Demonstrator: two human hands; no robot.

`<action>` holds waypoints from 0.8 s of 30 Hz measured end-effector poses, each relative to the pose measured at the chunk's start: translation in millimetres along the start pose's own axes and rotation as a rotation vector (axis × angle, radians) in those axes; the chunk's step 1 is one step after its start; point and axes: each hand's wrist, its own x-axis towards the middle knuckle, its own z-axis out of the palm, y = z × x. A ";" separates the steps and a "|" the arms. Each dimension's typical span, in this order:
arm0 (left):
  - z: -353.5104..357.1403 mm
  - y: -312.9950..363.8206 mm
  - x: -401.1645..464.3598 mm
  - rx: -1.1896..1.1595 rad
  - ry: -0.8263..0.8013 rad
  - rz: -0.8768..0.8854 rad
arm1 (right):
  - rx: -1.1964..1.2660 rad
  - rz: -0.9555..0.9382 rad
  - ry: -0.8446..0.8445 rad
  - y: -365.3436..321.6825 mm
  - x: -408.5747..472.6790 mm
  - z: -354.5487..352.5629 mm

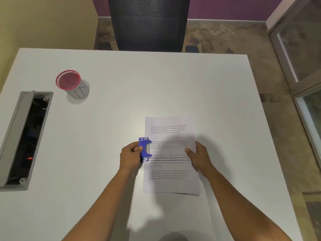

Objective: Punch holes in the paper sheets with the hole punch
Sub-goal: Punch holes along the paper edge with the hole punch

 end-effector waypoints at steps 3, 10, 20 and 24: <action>1.2 2.4 -0.2 0.009 0.000 0.009 | -0.017 0.001 -0.007 0.2 0.4 1.1; 12.8 13.6 7.6 0.138 0.141 0.037 | -0.082 0.003 0.006 -2.5 0.9 7.3; 30.1 12.0 28.2 0.471 0.292 0.163 | -0.151 -0.044 0.052 -5.6 -2.9 10.9; 32.5 10.0 30.4 0.543 0.326 0.255 | -0.177 -0.055 0.073 -5.4 -6.0 12.5</action>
